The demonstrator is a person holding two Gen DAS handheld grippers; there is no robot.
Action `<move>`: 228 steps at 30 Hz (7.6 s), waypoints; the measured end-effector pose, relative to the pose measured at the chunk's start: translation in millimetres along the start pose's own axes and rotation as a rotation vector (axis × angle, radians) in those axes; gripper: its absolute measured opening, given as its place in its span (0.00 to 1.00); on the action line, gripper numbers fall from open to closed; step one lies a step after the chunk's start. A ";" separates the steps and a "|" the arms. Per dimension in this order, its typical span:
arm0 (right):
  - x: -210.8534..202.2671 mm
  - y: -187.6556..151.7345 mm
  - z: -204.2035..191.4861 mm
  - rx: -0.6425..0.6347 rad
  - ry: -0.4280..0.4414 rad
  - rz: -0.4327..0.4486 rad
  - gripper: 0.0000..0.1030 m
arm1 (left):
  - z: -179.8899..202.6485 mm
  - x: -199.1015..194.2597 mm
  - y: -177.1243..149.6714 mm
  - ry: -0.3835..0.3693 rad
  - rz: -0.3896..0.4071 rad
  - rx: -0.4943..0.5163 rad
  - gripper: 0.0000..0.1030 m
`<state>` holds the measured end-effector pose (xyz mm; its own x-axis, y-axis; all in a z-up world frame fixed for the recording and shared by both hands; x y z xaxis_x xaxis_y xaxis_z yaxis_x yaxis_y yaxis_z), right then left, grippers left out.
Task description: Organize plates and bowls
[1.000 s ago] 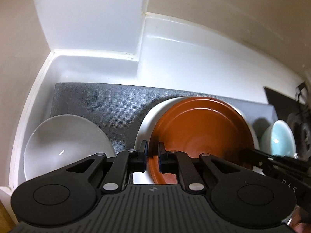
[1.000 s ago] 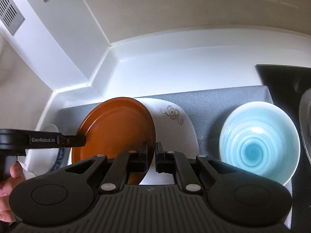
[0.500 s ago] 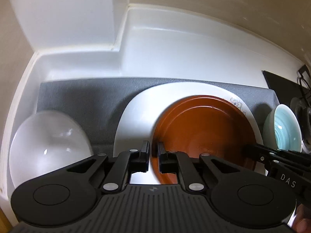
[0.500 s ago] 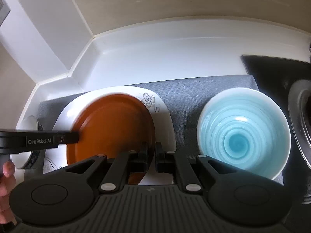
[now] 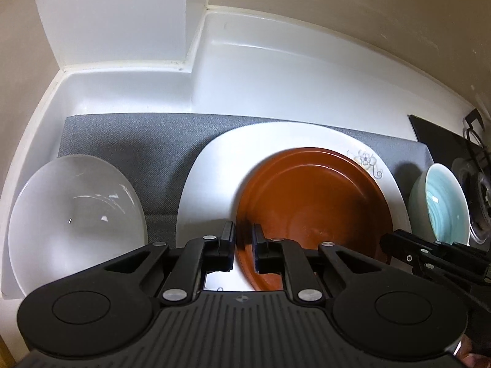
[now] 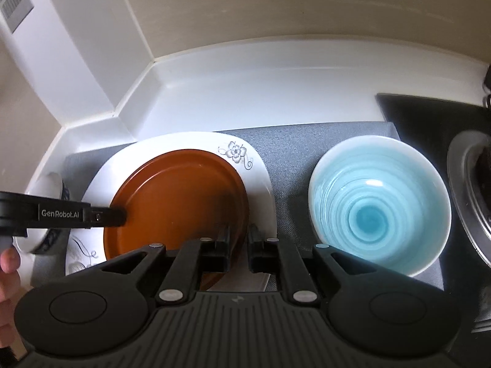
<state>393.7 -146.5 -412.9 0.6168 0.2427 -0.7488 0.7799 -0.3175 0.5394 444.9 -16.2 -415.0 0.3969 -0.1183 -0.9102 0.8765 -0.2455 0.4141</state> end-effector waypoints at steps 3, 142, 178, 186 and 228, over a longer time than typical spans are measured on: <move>-6.2 -1.6 1.6 0.008 -0.010 0.009 0.11 | -2.3 -3.4 -5.7 -0.028 -0.034 -0.024 0.13; -159.6 49.6 83.9 0.266 0.019 0.242 0.14 | 154.3 -97.9 45.5 -0.340 -0.052 0.113 0.11; -71.7 12.0 155.3 0.266 -0.042 0.111 0.13 | 213.0 -1.6 37.0 -0.064 -0.154 0.308 0.12; -69.6 12.4 138.6 0.040 -0.145 0.079 0.13 | 211.4 5.8 32.1 -0.066 -0.163 0.320 0.12; -76.6 -30.0 170.2 0.401 0.126 0.071 0.31 | 202.7 19.5 -17.9 -0.200 -0.257 0.203 0.26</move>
<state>304.9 -311.5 -437.2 0.6953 0.3097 -0.6485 0.6469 -0.6629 0.3769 381.7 -209.2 -438.9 0.0932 -0.2084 -0.9736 0.8605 -0.4751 0.1840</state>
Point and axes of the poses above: each gripper's, at about its wrist camera, not at the fingertips, and x roughly the way its jaws point, z to its right, y to its top, the point moved 10 cm from there along x, roughly the way its jaws point, and after that the axes turned 9 degrees about y, right-handed, at the moved point
